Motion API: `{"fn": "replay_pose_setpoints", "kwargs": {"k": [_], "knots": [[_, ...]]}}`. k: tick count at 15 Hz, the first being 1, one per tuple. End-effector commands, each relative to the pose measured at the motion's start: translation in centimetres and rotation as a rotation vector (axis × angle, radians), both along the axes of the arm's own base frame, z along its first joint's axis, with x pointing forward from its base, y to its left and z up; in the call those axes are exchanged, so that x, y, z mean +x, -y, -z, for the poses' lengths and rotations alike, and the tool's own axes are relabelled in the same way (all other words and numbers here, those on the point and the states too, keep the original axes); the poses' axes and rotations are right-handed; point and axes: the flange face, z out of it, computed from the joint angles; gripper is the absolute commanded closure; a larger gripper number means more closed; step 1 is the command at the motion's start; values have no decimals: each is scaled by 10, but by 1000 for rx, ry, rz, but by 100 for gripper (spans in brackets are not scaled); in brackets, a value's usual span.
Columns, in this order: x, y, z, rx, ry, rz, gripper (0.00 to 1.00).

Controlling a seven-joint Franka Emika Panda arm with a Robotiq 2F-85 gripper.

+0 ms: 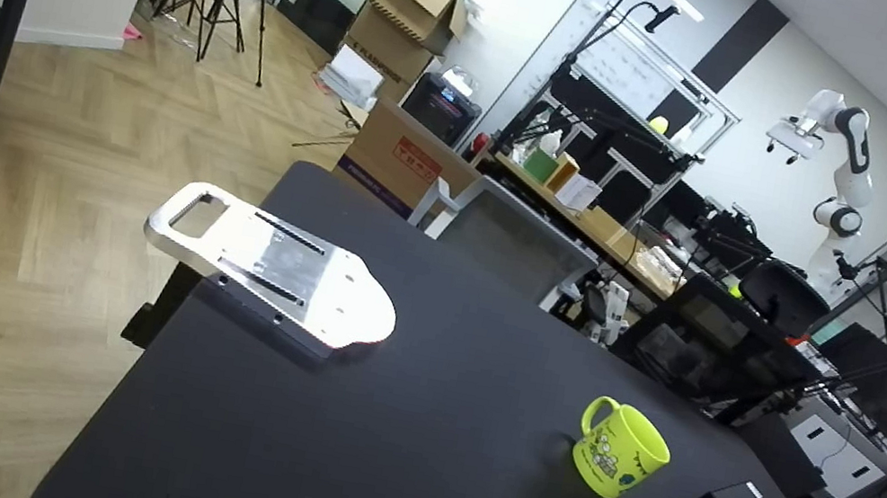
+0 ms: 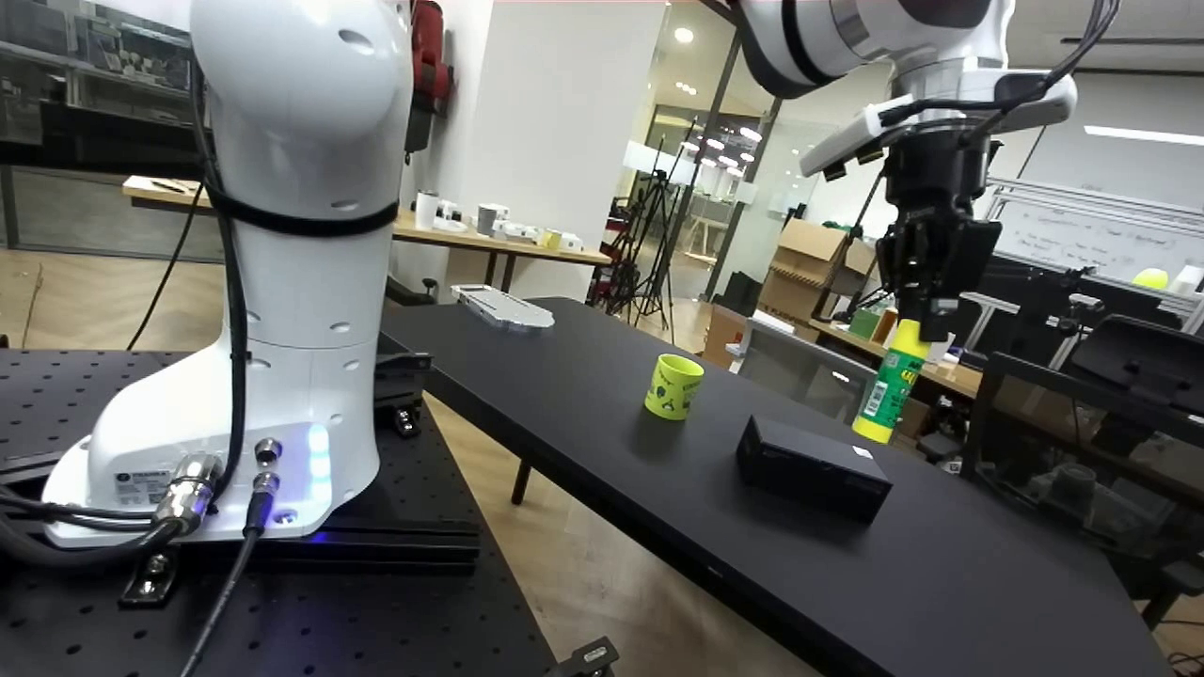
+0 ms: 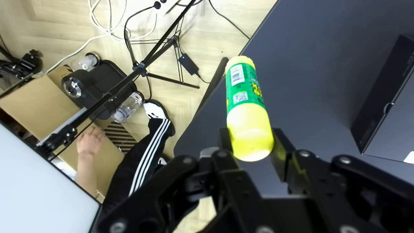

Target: Get the glue from the yellow cup and put it the left corner

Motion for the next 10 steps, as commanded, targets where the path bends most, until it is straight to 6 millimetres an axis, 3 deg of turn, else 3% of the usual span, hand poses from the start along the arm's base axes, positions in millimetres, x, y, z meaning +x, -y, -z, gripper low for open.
{"fn": "replay_pose_setpoints", "kwargs": {"k": [1,6,7,10], "knots": [[-1,4,-1,1,0,5,66],[3,-2,-2,-1,1,-8,66],[3,-2,-2,-1,1,-8,91],[36,36,-7,-11,69,55,91]]}}
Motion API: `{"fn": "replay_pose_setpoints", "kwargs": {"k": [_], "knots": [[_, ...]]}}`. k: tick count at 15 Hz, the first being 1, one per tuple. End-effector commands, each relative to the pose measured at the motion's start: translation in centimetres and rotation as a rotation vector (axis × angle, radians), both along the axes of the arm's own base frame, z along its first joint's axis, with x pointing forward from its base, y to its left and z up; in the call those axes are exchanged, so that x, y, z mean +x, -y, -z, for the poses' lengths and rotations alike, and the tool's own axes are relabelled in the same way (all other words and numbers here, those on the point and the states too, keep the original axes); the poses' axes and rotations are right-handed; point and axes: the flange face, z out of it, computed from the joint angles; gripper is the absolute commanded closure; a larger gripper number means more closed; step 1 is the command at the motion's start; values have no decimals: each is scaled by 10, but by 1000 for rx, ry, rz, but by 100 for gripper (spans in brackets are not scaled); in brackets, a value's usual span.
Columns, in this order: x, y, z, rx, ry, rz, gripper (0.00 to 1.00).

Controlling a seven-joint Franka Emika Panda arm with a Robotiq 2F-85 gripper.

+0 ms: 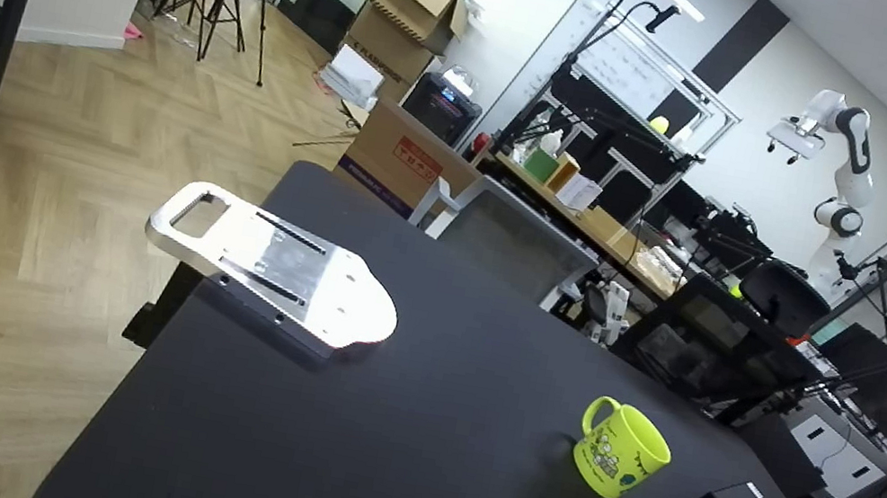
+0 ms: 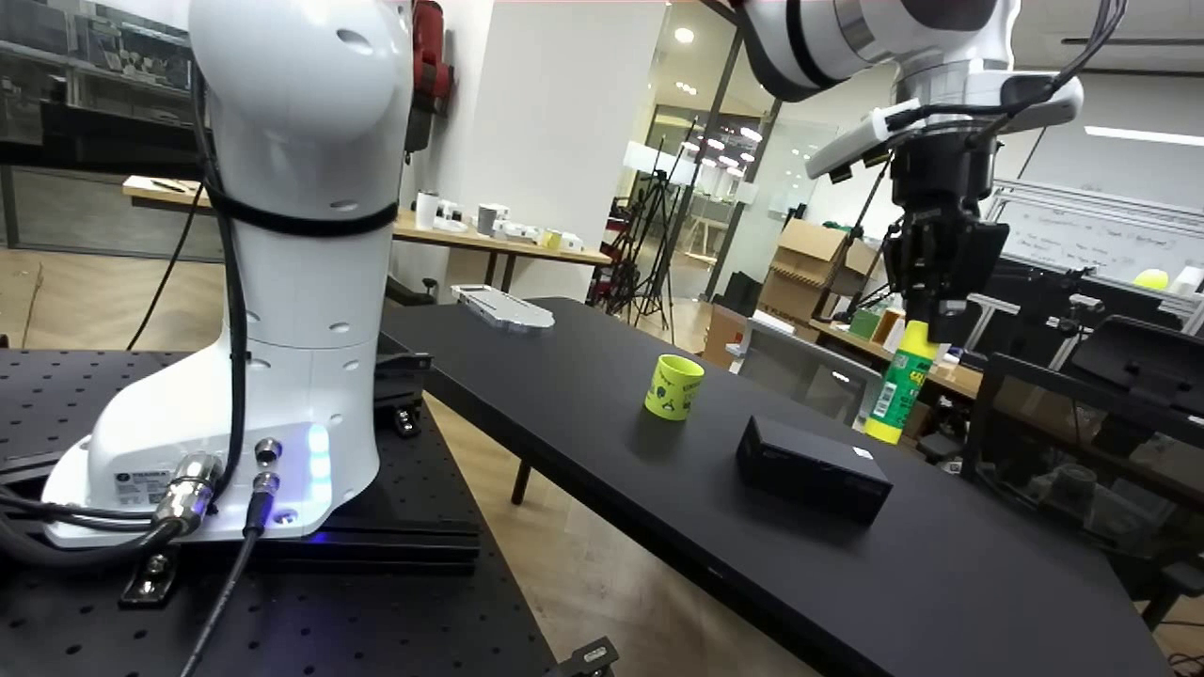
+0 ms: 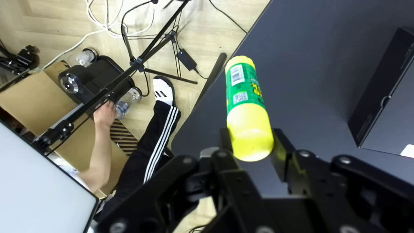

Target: Get the glue from the yellow cup and put it the left corner

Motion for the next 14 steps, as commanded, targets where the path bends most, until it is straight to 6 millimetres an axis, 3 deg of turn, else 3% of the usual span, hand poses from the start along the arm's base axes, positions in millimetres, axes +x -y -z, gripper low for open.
{"fn": "replay_pose_setpoints", "kwargs": {"k": [1,4,8,14], "knots": [[39,46,-8,-10,69,81,91],[67,96,-12,-13,136,161,91],[98,155,-2,26,218,300,91],[106,245,31,86,324,571,91]]}}
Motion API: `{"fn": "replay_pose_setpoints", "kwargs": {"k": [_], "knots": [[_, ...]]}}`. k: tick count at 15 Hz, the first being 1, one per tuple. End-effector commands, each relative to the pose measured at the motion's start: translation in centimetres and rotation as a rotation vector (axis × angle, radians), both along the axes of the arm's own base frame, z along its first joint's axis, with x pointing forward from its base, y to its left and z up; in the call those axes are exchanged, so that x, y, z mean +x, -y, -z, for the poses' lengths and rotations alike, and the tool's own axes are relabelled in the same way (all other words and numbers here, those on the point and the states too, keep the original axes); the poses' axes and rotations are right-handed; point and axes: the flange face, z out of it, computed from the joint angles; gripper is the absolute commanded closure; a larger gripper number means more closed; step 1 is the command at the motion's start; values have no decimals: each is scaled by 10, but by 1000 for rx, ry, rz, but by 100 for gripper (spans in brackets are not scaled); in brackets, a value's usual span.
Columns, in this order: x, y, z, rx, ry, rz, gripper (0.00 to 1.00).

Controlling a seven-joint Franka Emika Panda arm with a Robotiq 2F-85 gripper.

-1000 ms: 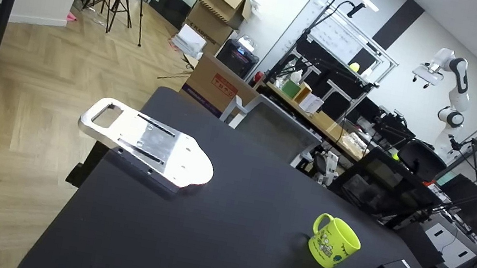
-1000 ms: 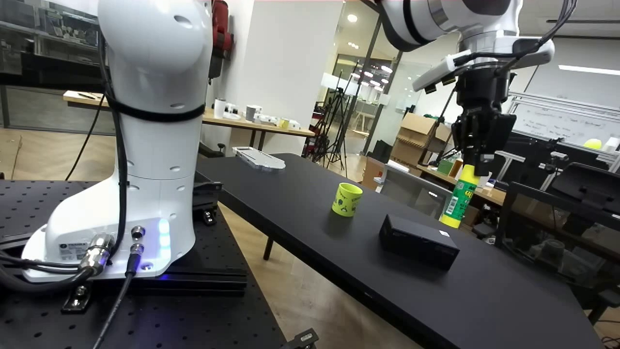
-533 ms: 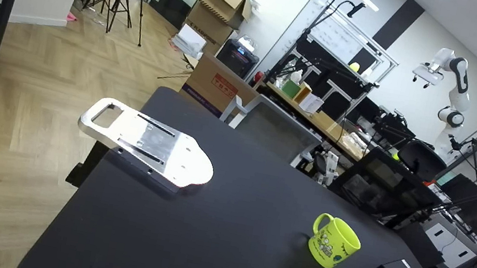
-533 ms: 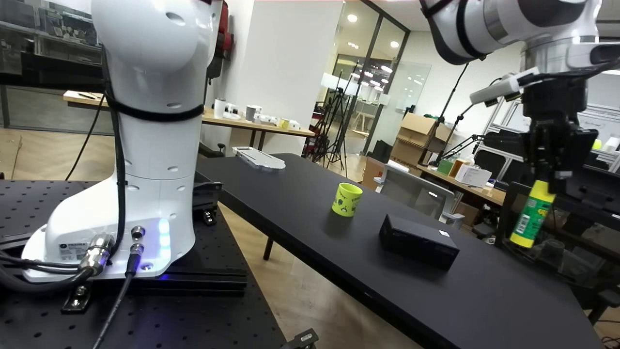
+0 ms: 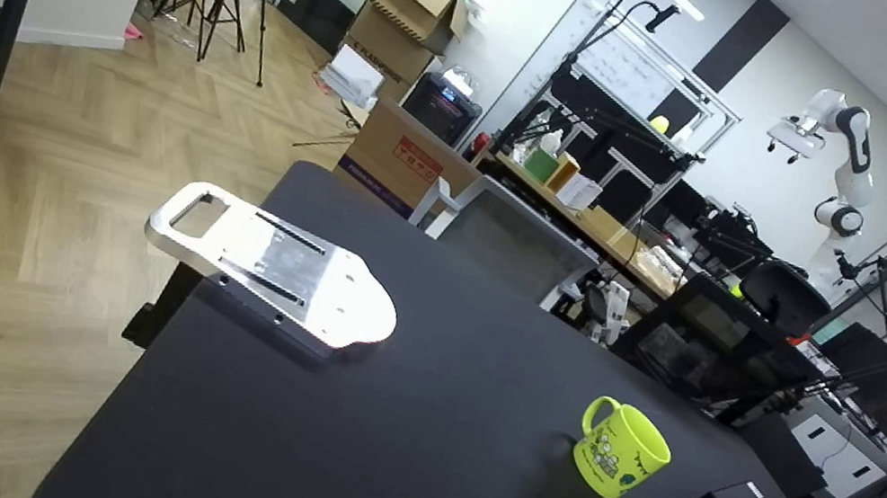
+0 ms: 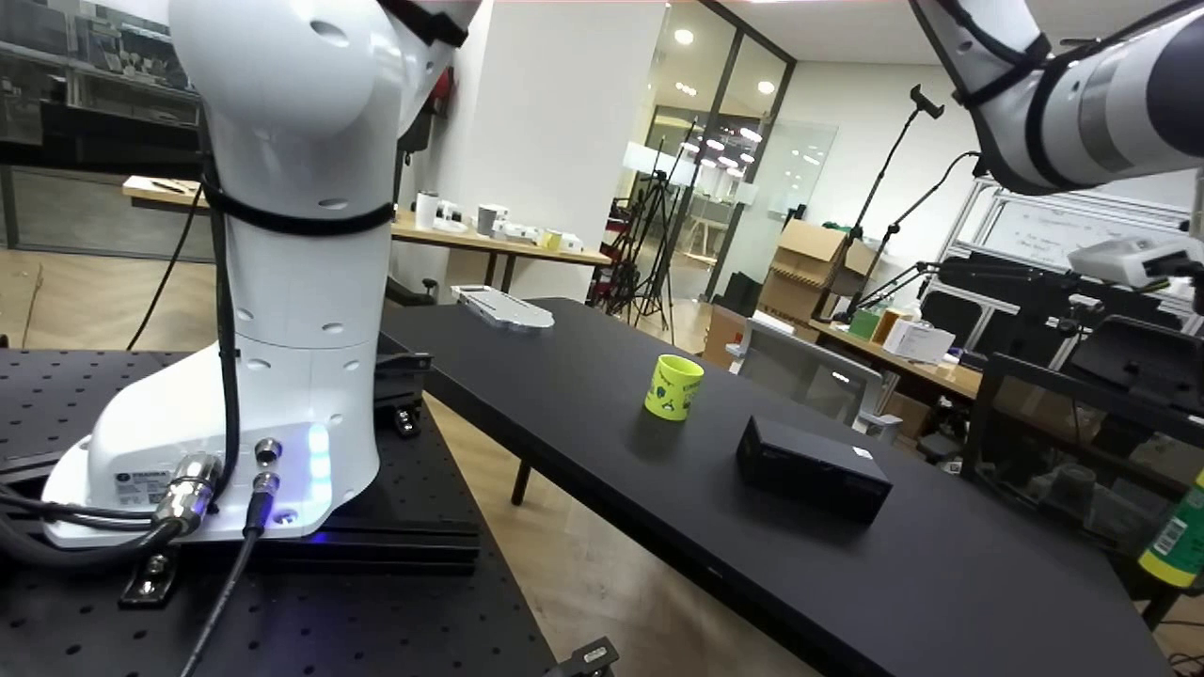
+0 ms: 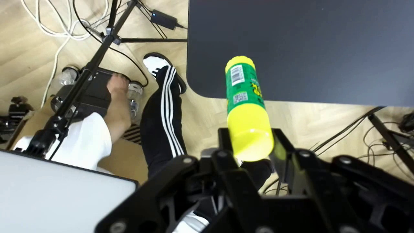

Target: Get the glue from the yellow cup and put it the left corner

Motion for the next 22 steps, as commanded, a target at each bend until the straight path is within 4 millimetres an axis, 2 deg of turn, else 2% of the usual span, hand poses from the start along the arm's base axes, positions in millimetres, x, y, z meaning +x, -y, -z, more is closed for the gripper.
{"fn": "replay_pose_setpoints", "kwargs": {"k": [1,3,5,6,9,13,14,18,20,22], "knots": [[15,50,14,16,59,158,91],[23,63,26,12,69,203,91],[34,65,39,26,10,215,91],[15,60,37,19,26,172,66],[30,60,49,25,3,183,66],[32,61,47,23,2,185,66],[46,58,48,-1,8,196,91],[96,33,59,-46,22,184,91],[117,22,74,-67,39,178,91],[126,18,96,-78,10,176,91]]}}
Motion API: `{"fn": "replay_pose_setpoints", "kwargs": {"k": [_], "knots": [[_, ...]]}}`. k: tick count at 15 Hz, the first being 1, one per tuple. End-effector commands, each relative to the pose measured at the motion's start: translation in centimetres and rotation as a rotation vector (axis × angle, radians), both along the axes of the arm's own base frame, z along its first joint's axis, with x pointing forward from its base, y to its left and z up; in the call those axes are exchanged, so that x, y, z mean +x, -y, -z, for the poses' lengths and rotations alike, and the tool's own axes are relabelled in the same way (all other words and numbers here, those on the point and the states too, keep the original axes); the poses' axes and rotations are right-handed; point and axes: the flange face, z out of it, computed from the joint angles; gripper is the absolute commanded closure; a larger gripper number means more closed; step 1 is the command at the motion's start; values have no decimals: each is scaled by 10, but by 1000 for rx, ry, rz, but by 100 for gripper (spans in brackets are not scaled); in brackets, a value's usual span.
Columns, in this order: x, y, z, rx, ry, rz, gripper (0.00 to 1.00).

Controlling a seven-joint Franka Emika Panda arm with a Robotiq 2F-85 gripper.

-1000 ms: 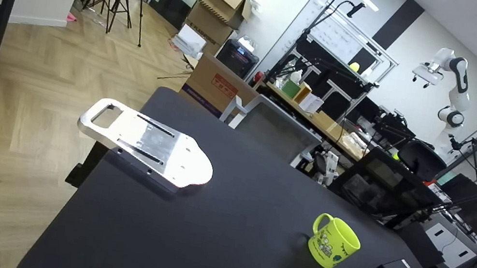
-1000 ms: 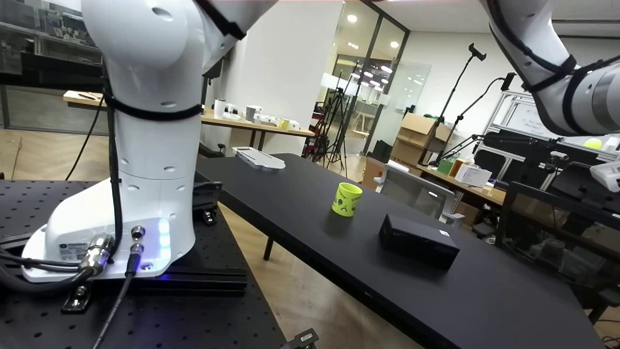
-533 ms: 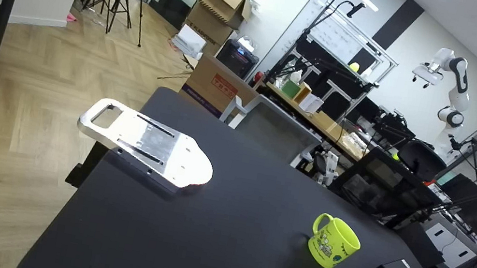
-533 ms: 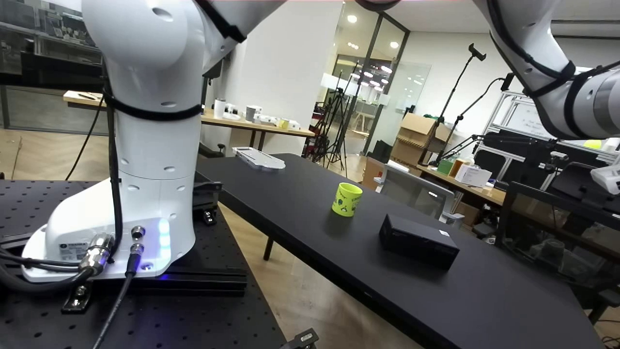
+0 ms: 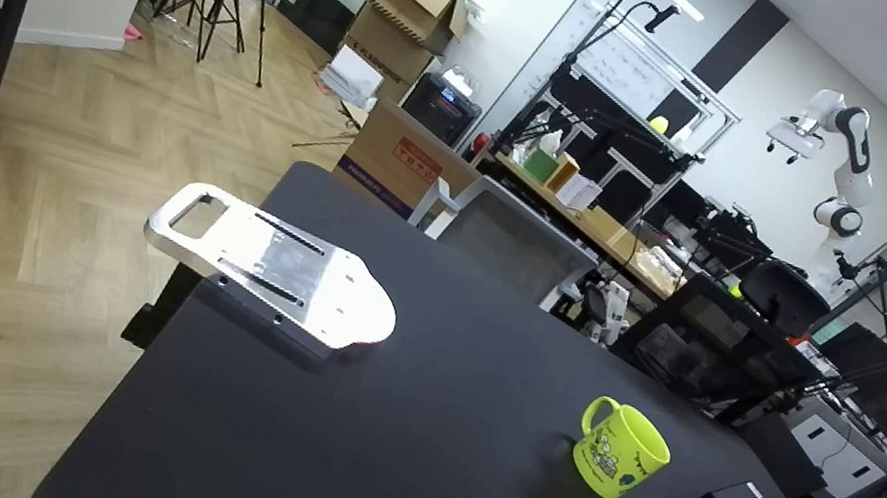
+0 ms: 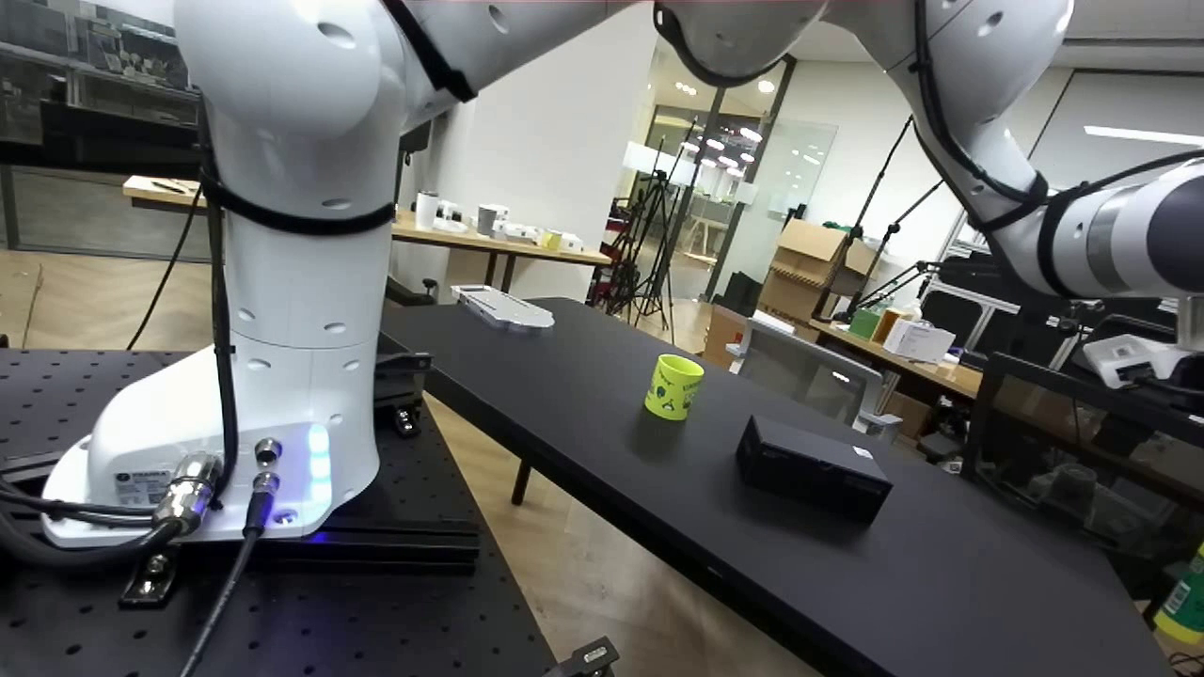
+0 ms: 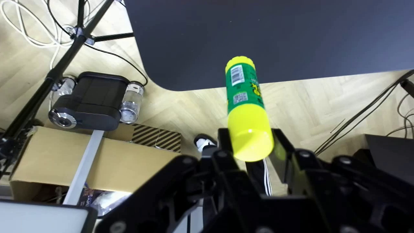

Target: Get the glue from the yellow cup and put it the left corner

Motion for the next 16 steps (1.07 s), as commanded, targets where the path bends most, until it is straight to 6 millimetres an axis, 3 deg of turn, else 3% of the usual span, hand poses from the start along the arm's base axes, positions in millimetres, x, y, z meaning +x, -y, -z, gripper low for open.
{"fn": "replay_pose_setpoints", "kwargs": {"k": [1,4,8,16], "knots": [[23,4,30,-44,-29,25,91],[21,14,57,4,-76,17,91],[15,32,78,28,-128,47,91],[19,42,86,55,-83,53,91]]}}
